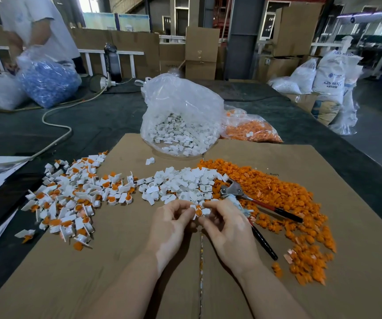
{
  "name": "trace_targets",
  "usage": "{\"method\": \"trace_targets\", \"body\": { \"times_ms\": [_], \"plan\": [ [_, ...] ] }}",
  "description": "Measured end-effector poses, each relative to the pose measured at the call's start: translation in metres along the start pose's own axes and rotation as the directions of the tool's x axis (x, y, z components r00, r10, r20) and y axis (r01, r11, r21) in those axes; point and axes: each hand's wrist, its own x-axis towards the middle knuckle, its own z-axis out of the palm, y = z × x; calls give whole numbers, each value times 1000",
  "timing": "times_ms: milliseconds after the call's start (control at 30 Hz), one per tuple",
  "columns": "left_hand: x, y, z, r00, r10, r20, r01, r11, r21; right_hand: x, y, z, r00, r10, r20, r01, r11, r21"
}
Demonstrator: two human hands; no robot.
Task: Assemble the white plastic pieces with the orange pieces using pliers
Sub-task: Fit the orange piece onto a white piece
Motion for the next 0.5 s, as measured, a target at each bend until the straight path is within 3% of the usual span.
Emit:
{"method": "trace_targets", "body": {
  "times_ms": [500],
  "plan": [
    [-1,-2,-3,999,31,28,-34,994,100,1,-2,0,998,-53,25,54,998,-14]
  ]
}}
